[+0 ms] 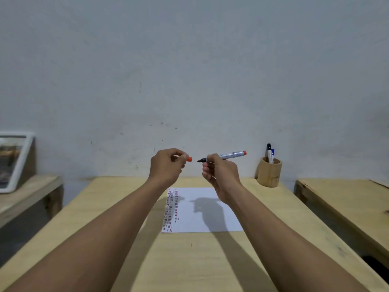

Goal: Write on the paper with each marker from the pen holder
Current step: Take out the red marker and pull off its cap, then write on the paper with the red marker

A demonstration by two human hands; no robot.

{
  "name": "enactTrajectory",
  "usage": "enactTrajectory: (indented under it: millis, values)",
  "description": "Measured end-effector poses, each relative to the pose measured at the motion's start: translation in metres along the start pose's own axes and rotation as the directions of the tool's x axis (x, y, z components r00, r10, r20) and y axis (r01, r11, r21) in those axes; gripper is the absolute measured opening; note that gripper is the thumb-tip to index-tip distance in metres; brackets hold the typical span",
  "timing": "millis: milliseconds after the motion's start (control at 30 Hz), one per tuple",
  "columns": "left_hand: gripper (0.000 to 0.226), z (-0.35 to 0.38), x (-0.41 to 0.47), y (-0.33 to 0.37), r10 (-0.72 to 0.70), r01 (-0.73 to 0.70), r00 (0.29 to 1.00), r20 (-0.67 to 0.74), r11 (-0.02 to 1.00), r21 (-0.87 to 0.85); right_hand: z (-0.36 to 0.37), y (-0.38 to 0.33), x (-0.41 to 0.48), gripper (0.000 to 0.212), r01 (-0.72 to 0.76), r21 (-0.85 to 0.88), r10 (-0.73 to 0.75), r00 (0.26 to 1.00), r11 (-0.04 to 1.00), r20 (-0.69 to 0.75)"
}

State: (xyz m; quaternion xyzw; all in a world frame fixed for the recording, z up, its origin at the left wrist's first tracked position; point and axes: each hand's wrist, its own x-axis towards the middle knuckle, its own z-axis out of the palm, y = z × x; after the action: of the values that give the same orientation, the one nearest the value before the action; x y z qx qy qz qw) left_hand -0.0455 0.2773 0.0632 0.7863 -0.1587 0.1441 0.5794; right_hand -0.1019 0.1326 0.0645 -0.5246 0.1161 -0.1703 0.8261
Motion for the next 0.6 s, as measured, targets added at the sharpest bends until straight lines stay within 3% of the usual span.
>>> enactTrajectory:
  millis: [67,367,600]
  values:
    - [0.006,-0.012,-0.001,-0.012,-0.045,0.046,0.999,-0.015,0.997,0.059,0.004,0.013,0.0,0.011,-0.005,-0.065,0.005,1.0,0.998,0.0]
    - [0.015,-0.036,-0.013,-0.083,-0.159,0.165,0.986,-0.046,0.917,0.362,0.003,0.073,-0.007,0.013,-0.015,-0.313,0.045,0.995,0.95,0.088]
    - [0.018,-0.027,-0.03,-0.11,-0.306,0.313,0.95,-0.064,0.924,0.22,-0.001,0.101,-0.008,0.021,0.088,-0.593,-0.034,0.994,0.8,0.101]
